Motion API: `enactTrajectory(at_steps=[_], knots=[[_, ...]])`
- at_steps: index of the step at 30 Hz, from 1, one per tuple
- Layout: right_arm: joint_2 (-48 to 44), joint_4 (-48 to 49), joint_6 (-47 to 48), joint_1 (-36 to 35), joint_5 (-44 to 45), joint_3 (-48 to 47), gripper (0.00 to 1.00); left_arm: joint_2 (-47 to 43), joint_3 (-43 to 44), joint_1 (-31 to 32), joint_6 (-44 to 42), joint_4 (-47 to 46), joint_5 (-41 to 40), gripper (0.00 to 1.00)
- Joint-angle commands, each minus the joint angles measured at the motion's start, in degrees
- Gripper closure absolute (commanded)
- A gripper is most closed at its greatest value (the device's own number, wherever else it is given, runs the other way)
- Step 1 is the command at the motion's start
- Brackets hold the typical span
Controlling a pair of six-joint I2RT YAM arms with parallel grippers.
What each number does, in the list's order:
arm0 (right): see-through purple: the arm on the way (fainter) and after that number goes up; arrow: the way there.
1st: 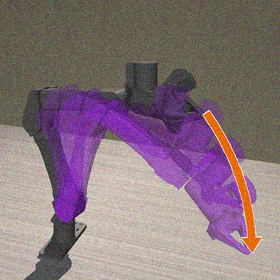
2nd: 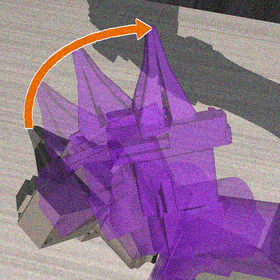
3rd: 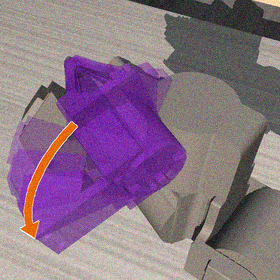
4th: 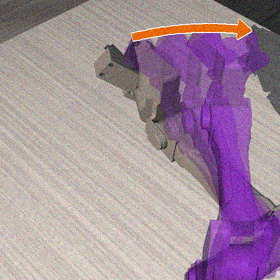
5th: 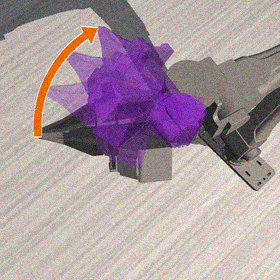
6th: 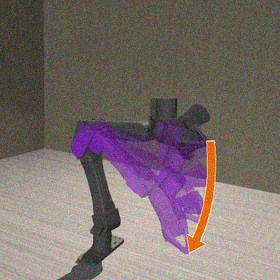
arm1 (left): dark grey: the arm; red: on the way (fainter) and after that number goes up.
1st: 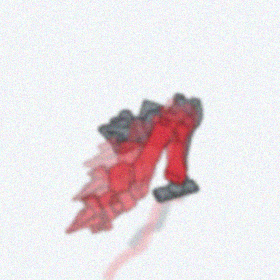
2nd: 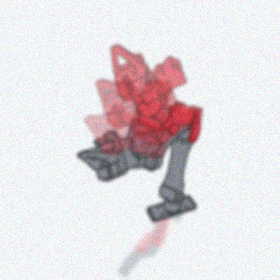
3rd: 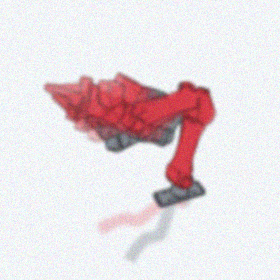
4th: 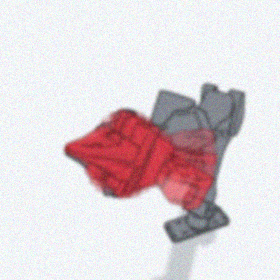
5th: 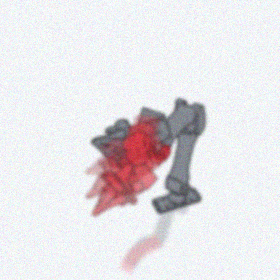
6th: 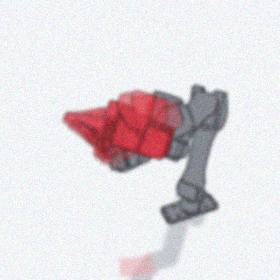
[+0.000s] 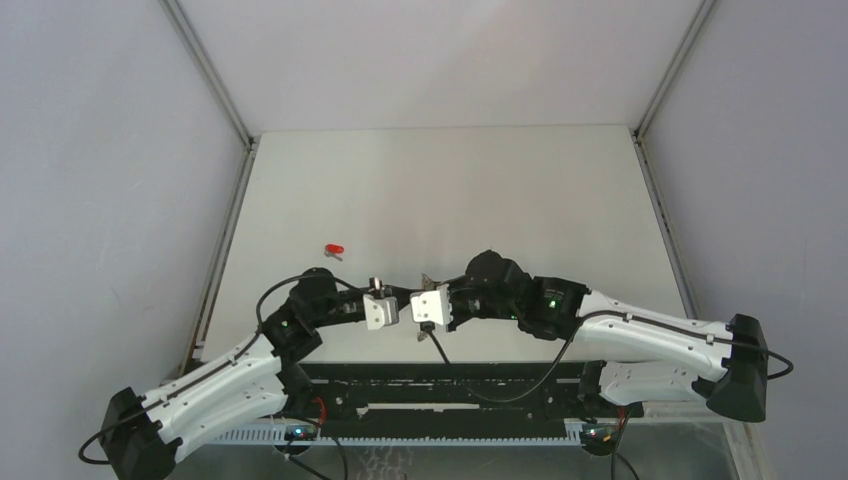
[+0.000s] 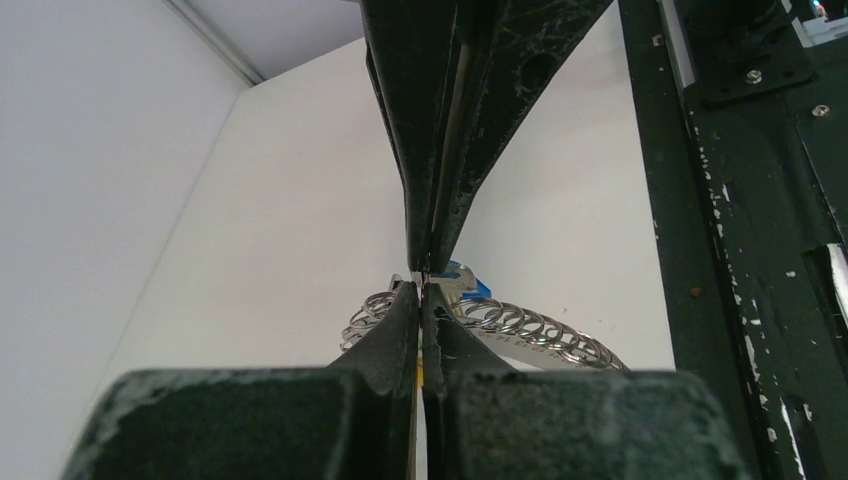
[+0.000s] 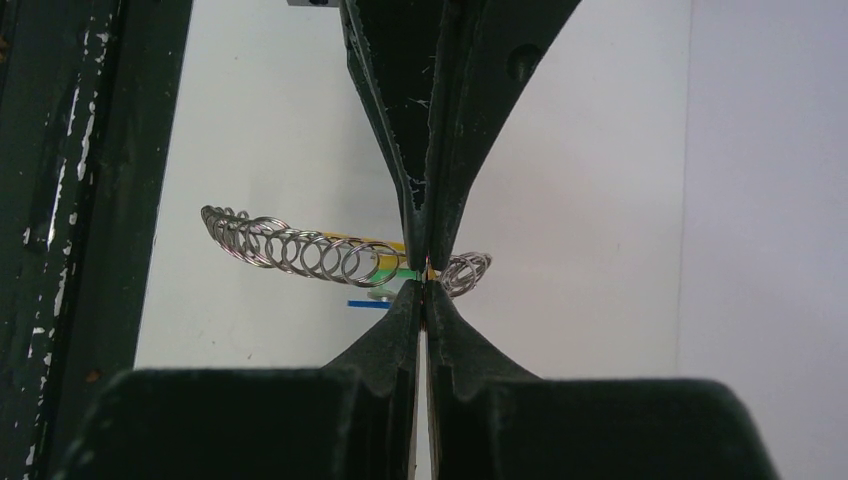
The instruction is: Put the keys on the keyring
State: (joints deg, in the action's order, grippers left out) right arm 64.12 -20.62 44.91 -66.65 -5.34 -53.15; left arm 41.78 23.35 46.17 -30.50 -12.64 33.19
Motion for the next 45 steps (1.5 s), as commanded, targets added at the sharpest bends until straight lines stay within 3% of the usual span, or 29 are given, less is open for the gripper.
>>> enactTrajectory(at_steps=[1,12,18,24,34,45], knots=[[-1.48,4.0,-1.86,1.21,-4.02,0.49,1.0,-1.14,0.57,-0.48,2.53,-10.74,2.54,1.0],[-3.34,6.99,-3.27,2.25,-5.62,1.42,1.0,-0.48,0.03,-0.97,2.74,-11.36,0.23,1.0],[-5.31,6.19,-4.32,2.61,-5.97,1.38,0.79,-0.35,-0.36,-1.56,2.47,-11.26,-0.64,1.0],[-7.76,4.85,-5.28,3.42,-6.09,1.38,0.67,-0.35,-0.83,-2.34,2.47,-11.36,-0.69,1.0],[-8.5,3.02,-7.09,8.31,-8.09,1.37,0.69,-2.53,-0.74,-2.67,3.29,-11.35,2.58,1.0],[-7.1,4.69,-7.49,8.65,-11.82,1.37,0.74,-2.38,-0.38,-2.67,3.77,-11.48,3.73,1.0]])
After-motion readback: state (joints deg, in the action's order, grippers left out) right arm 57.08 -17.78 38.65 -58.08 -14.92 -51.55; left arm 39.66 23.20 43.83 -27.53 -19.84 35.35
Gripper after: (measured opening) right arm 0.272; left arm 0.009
